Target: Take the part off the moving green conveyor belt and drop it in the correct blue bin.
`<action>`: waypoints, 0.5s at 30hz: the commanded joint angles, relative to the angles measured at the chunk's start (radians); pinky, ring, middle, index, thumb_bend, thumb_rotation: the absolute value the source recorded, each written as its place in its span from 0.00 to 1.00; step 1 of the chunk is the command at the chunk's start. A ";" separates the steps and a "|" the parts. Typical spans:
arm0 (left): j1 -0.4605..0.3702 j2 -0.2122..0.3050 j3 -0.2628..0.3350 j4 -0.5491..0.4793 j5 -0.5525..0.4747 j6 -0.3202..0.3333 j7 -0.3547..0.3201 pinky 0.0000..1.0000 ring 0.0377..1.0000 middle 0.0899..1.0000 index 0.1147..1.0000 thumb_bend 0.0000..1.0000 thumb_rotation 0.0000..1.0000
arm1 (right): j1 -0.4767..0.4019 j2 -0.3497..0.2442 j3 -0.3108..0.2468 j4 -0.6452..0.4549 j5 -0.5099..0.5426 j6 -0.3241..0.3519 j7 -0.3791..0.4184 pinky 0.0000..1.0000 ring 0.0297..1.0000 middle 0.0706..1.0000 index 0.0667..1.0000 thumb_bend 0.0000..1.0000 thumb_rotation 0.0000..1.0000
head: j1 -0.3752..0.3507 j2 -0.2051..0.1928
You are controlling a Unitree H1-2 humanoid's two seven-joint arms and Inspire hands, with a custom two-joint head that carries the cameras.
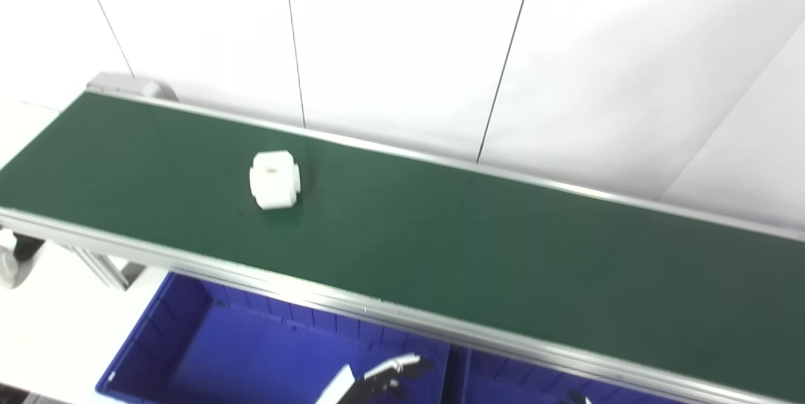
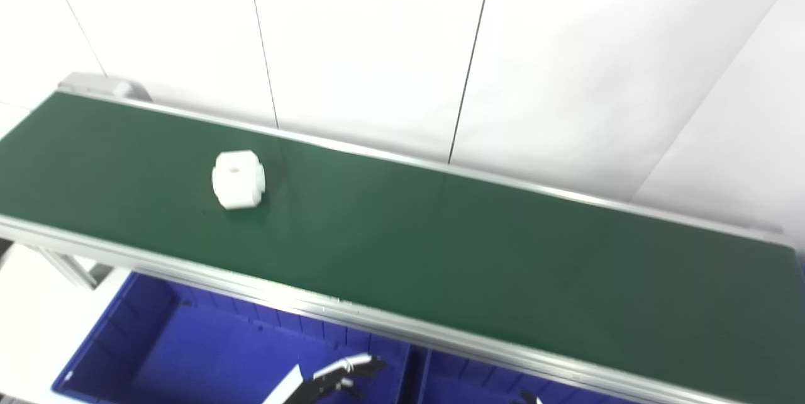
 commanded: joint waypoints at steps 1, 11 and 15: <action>-0.011 0.009 -0.005 -0.013 0.008 -0.036 0.027 0.66 0.80 0.85 0.79 0.86 0.29 | 0.000 0.002 -0.007 -0.012 0.012 -0.058 0.002 0.80 0.84 0.85 0.92 0.78 0.32 | 0.000 -0.005; -0.029 0.025 -0.036 -0.016 0.026 -0.036 0.076 0.64 0.78 0.84 0.78 0.86 0.27 | -0.007 0.006 -0.003 -0.003 0.004 -0.058 -0.006 0.80 0.84 0.84 0.92 0.77 0.32 | -0.004 -0.011; -0.029 0.045 -0.048 -0.069 0.035 -0.036 0.102 0.63 0.77 0.83 0.77 0.87 0.28 | -0.008 0.008 -0.002 -0.003 0.002 -0.058 -0.009 0.80 0.84 0.84 0.92 0.77 0.31 | -0.004 -0.007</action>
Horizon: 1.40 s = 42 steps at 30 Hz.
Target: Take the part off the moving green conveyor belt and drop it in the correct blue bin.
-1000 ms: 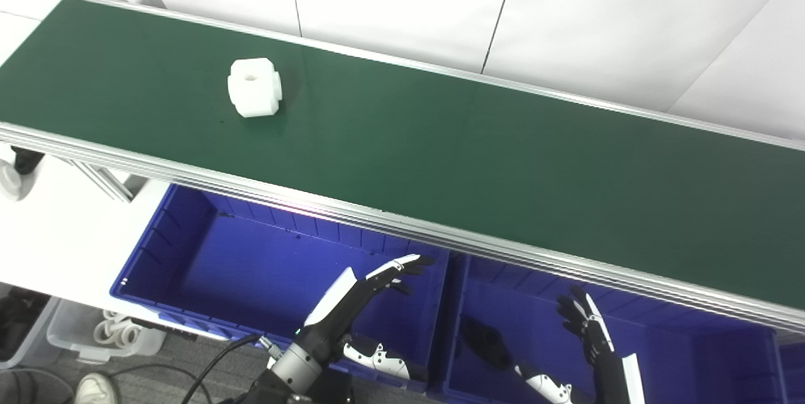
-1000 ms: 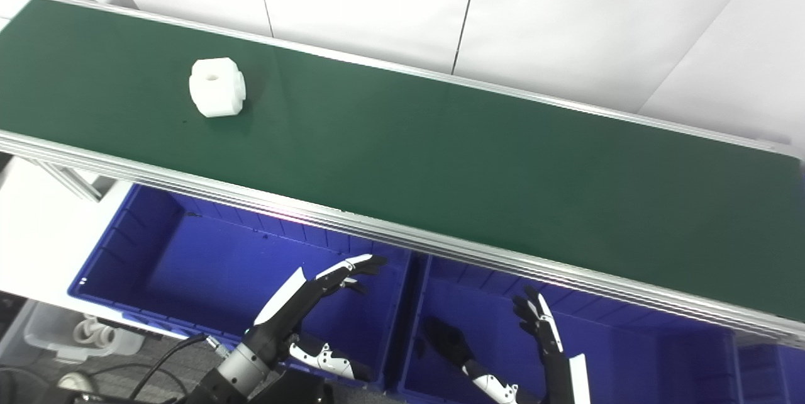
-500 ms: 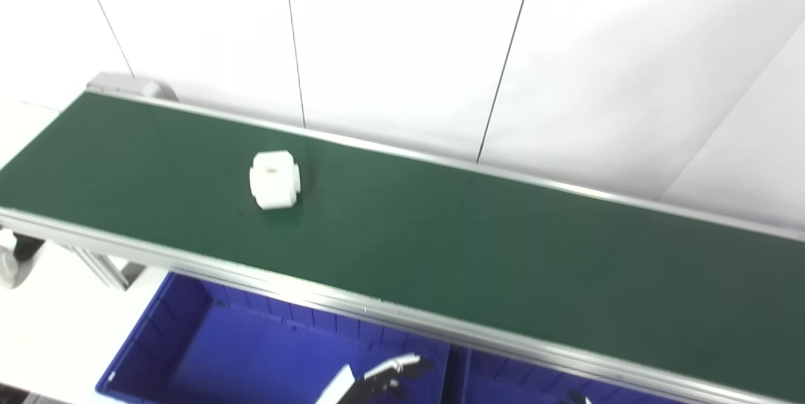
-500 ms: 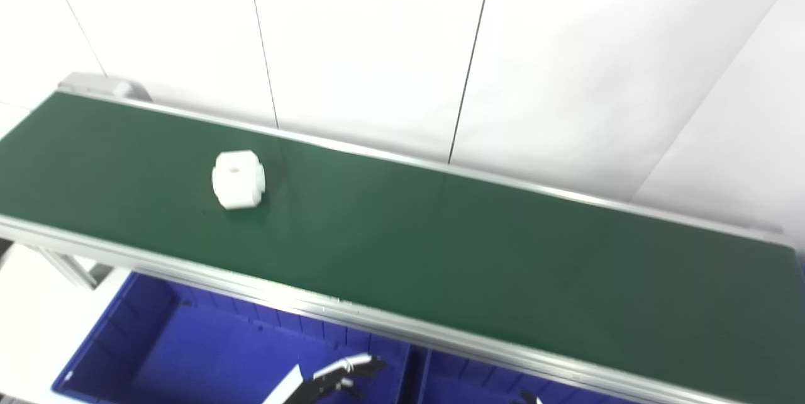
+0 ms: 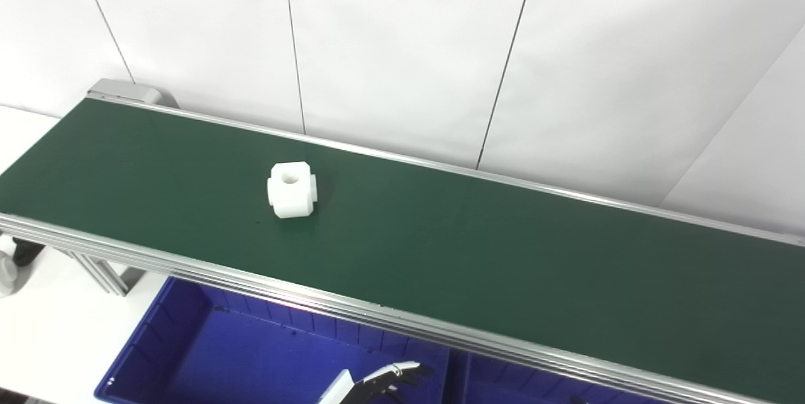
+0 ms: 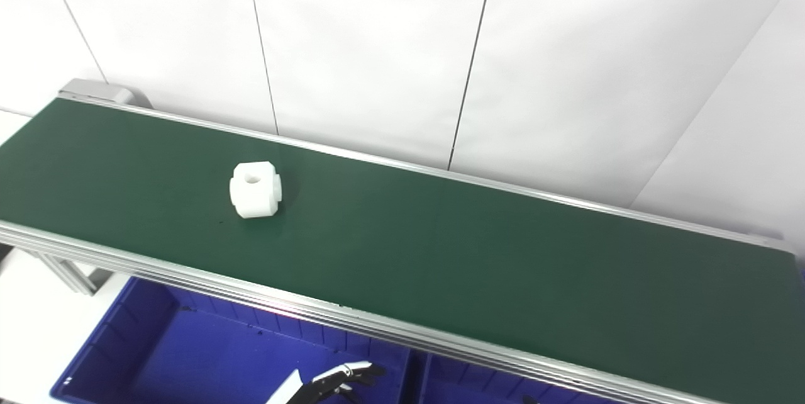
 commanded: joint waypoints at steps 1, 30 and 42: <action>-0.005 0.020 -0.001 -0.085 0.013 -0.036 0.029 0.63 0.77 0.83 0.77 0.87 0.29 | -0.002 -0.001 -0.002 -0.020 -0.006 -0.058 -0.005 0.80 0.84 0.84 0.92 0.77 0.31 | 0.000 0.003; -0.142 -0.027 0.553 -0.571 0.192 0.250 -0.454 0.53 0.75 0.89 0.87 0.85 0.40 | -0.059 0.001 0.019 0.012 -0.018 -0.058 -0.029 0.77 0.82 0.83 0.90 0.80 0.35 | -0.040 0.064; -0.450 0.023 0.674 -0.493 0.351 0.477 -0.668 0.71 0.85 0.92 0.92 0.83 0.43 | -0.097 -0.010 0.057 0.030 -0.053 -0.058 -0.085 0.76 0.80 0.82 0.89 0.81 0.37 | -0.054 0.089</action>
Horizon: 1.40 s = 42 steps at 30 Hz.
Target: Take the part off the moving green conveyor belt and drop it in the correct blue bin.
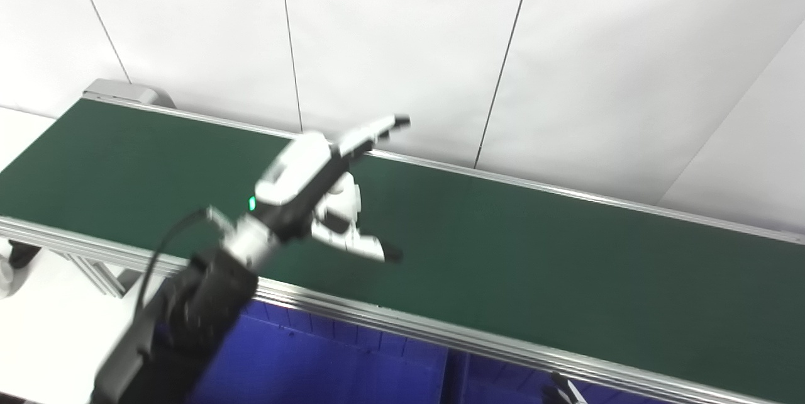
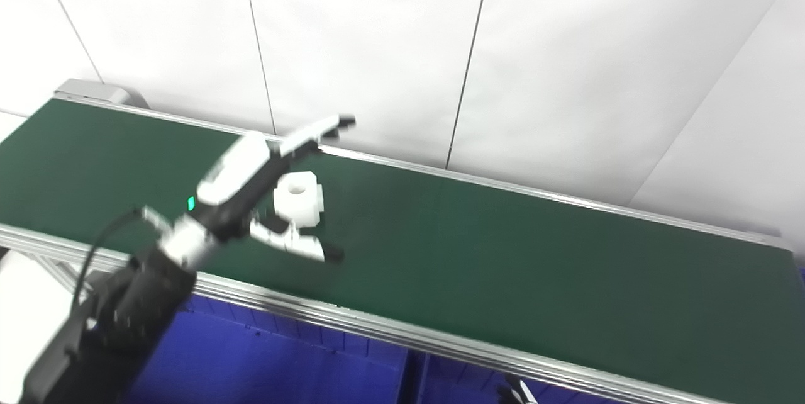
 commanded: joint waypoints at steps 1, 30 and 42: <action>-0.057 0.014 0.010 0.020 0.030 0.033 -0.022 0.70 0.85 0.91 0.92 0.84 0.44 | -0.012 -0.010 0.008 -0.013 -0.011 -0.058 -0.029 0.76 0.80 0.82 0.89 0.81 0.37 | 0.000 0.000; -0.282 0.006 -0.195 0.518 0.270 0.063 -0.044 0.76 0.83 0.89 0.91 0.96 0.39 | -0.032 -0.026 0.060 -0.020 -0.015 -0.058 -0.095 0.76 0.78 0.79 0.88 0.81 0.35 | -0.008 0.017; -0.256 -0.027 -0.302 0.573 0.302 0.062 -0.065 0.82 0.88 0.93 0.90 0.95 0.38 | -0.018 -0.021 0.059 -0.035 -0.021 -0.058 -0.107 0.75 0.78 0.79 0.88 0.80 0.37 | -0.011 0.028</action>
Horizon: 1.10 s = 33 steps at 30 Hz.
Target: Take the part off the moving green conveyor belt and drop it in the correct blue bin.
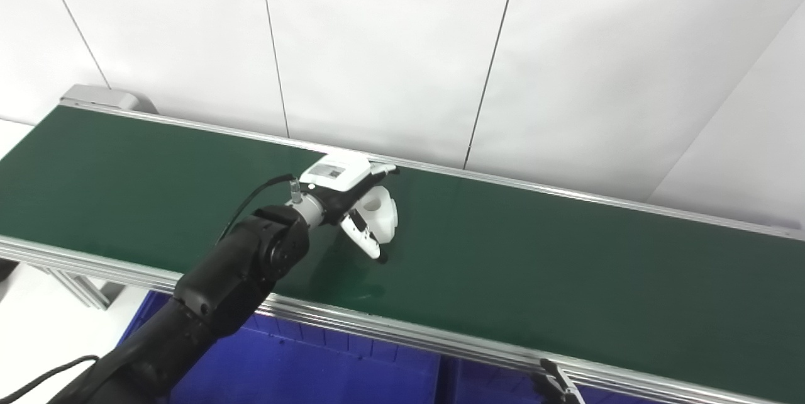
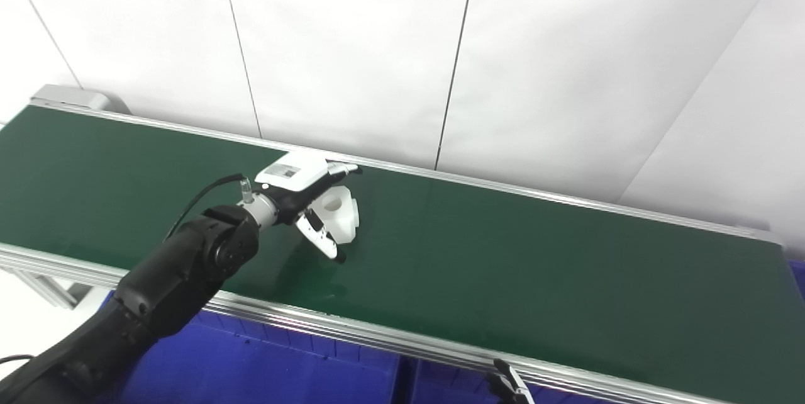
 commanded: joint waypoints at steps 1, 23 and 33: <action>-0.027 -0.004 -0.002 -0.009 0.006 -0.016 0.010 0.82 0.88 0.93 0.90 0.95 0.37 | 0.007 -0.003 -0.001 -0.033 -0.005 -0.058 -0.022 0.75 0.78 0.79 0.88 0.81 0.37 | 0.001 0.000; -0.038 -0.111 0.045 0.193 -0.071 -0.124 0.276 0.20 0.33 0.39 0.45 0.50 0.00 | 0.024 0.001 -0.007 -0.050 -0.005 -0.058 -0.033 0.77 0.80 0.80 0.89 0.81 0.41 | 0.004 0.018; 0.022 -0.074 0.114 0.046 -0.162 -0.221 0.293 0.25 0.33 0.40 0.46 0.50 0.00 | 0.032 0.002 -0.007 -0.065 -0.016 -0.058 -0.034 0.76 0.79 0.80 0.88 0.80 0.42 | -0.039 0.046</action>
